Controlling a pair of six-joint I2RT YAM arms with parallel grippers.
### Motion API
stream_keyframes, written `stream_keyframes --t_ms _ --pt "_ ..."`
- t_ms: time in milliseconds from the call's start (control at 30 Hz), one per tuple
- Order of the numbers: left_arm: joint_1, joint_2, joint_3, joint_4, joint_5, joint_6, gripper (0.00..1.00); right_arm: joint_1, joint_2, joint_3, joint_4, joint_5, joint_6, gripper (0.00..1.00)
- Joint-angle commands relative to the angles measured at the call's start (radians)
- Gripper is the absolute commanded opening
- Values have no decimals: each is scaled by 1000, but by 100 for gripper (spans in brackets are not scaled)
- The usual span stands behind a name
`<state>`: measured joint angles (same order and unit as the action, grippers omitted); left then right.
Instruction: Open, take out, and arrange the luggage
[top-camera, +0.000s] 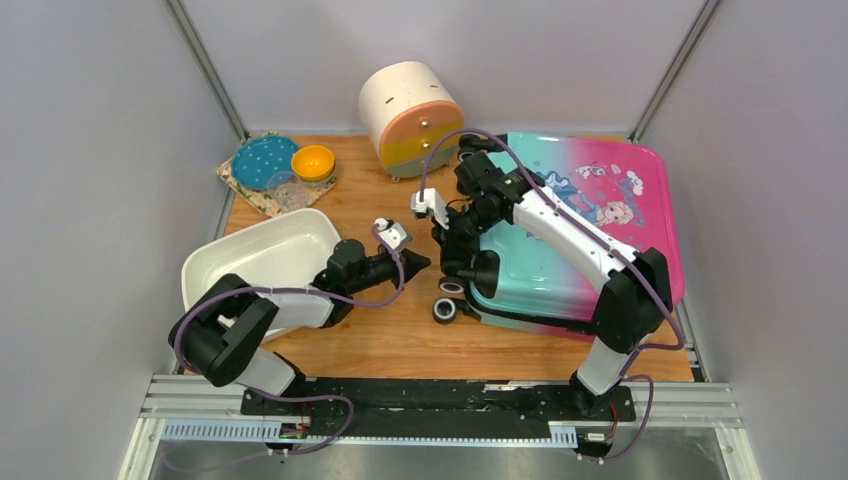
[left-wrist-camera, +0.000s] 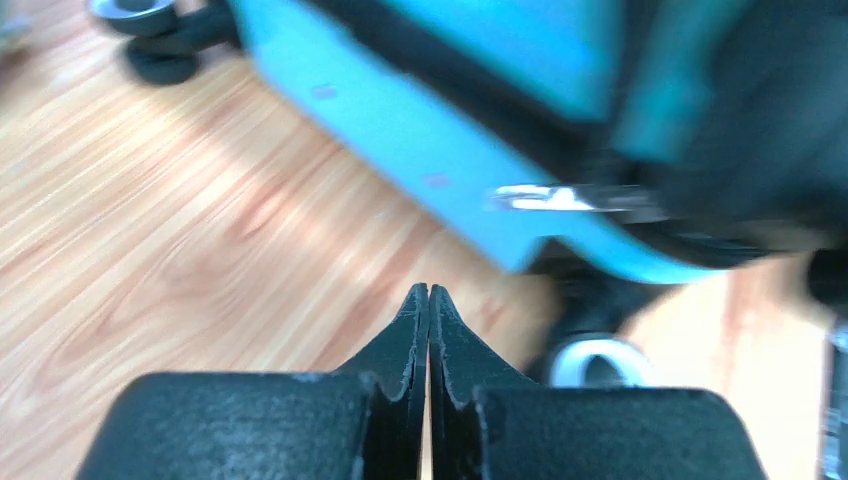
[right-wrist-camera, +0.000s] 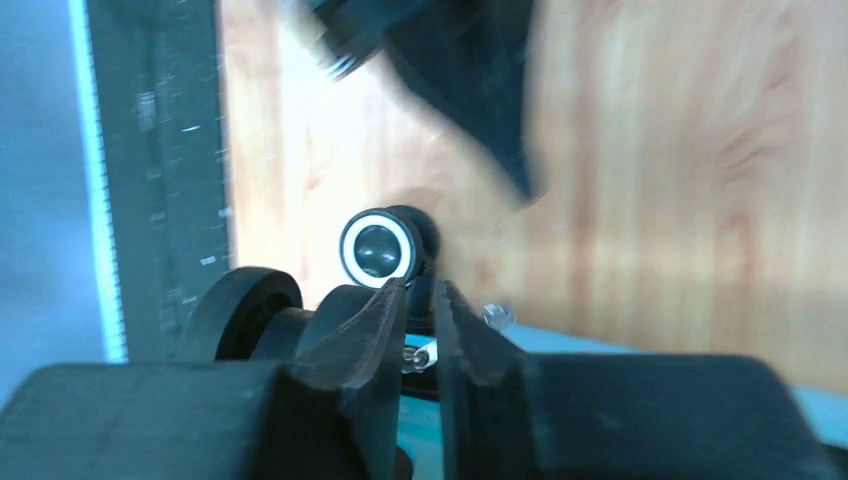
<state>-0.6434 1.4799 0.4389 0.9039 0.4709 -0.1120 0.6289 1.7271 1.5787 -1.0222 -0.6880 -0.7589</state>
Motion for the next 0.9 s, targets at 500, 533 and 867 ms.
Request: stream_keyframes --t_ms 500,533,867 --pt "70 -90 -132 -13 293 342 54 -380 95 552 171 420 627 58" --pt "70 -92 -135 -2 342 357 58 -382 120 550 215 462 635 58" --pt "50 63 -5 133 483 308 70 -382 319 627 341 665 638 58"
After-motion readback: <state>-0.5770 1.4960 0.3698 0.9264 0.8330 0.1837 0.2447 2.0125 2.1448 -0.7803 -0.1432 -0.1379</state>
